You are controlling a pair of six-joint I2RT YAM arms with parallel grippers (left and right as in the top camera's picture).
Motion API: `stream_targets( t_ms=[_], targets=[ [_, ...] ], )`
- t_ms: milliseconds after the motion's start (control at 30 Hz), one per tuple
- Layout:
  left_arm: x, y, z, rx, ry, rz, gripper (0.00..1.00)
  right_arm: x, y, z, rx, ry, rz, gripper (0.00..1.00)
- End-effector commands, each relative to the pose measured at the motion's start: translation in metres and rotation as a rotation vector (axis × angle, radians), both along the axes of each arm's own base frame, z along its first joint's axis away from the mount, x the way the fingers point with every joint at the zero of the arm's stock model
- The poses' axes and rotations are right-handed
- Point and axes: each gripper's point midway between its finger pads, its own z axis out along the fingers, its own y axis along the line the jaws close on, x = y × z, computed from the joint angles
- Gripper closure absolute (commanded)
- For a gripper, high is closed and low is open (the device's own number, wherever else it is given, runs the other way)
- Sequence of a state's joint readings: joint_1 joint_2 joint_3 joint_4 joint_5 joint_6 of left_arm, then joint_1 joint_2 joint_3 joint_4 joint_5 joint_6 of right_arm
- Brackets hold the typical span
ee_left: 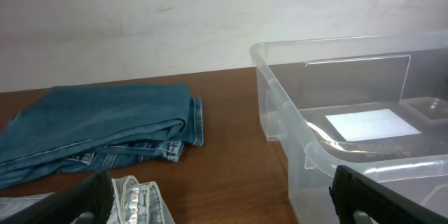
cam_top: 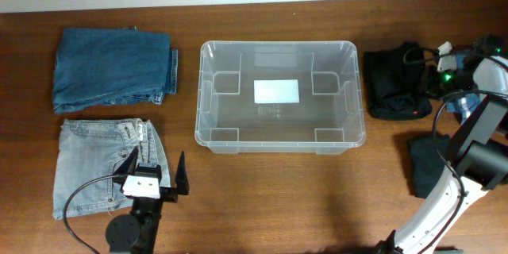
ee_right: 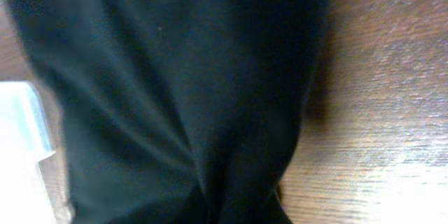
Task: Pack container
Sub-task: 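Lower the right gripper and grasp the black garment's edge, then lift the black garment and carry it over the clear bin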
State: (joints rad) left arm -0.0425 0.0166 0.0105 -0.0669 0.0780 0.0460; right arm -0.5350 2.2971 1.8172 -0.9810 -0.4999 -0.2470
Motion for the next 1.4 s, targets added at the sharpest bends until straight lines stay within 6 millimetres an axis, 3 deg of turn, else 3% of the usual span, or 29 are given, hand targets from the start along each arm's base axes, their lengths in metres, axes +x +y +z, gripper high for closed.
stream_targets(
  t_ms=[0, 233, 433, 567, 733, 833, 933, 1200, 1367],
  targets=[
    [0.0, 0.001, -0.001, 0.015, 0.002, 0.002, 0.0, 0.021, 0.007, 0.038, 0.067, -0.082, 0.013, 0.96],
    [0.0, 0.001, -0.001, 0.015, 0.002, 0.002, 0.01, 0.035, 0.022, 0.128, 0.17, -0.193, 0.038, 0.96],
    [0.0, 0.001, -0.001, 0.015, 0.002, 0.002, 0.01, 0.033, 0.051, 0.218, 0.318, -0.336, 0.082, 0.96],
    [0.0, 0.001, -0.001, 0.015, 0.002, 0.002, 0.01, 0.025, 0.074, 0.263, 0.365, -0.399, 0.125, 0.96],
    [0.0, 0.001, -0.001, 0.015, 0.002, 0.002, 0.01, 0.017, 0.119, 0.307, 0.352, -0.434, 0.184, 0.96],
    [0.0, 0.001, -0.001, 0.015, 0.002, 0.002, 0.01, 0.007, 0.171, 0.338, 0.336, -0.488, 0.295, 0.96],
    [0.0, 0.001, -0.001, 0.016, 0.002, 0.001, 0.0, 0.001, 0.208, 0.346, 0.305, -0.469, 0.334, 0.96],
    [0.0, 0.001, -0.001, 0.015, 0.002, 0.002, 0.01, -0.014, 0.321, 0.33, 0.238, -0.356, 0.471, 0.96],
    [0.0, 0.001, -0.001, 0.015, 0.002, 0.002, 0.01, -0.016, 0.389, 0.32, 0.16, -0.337, 0.466, 0.96]
  ],
)
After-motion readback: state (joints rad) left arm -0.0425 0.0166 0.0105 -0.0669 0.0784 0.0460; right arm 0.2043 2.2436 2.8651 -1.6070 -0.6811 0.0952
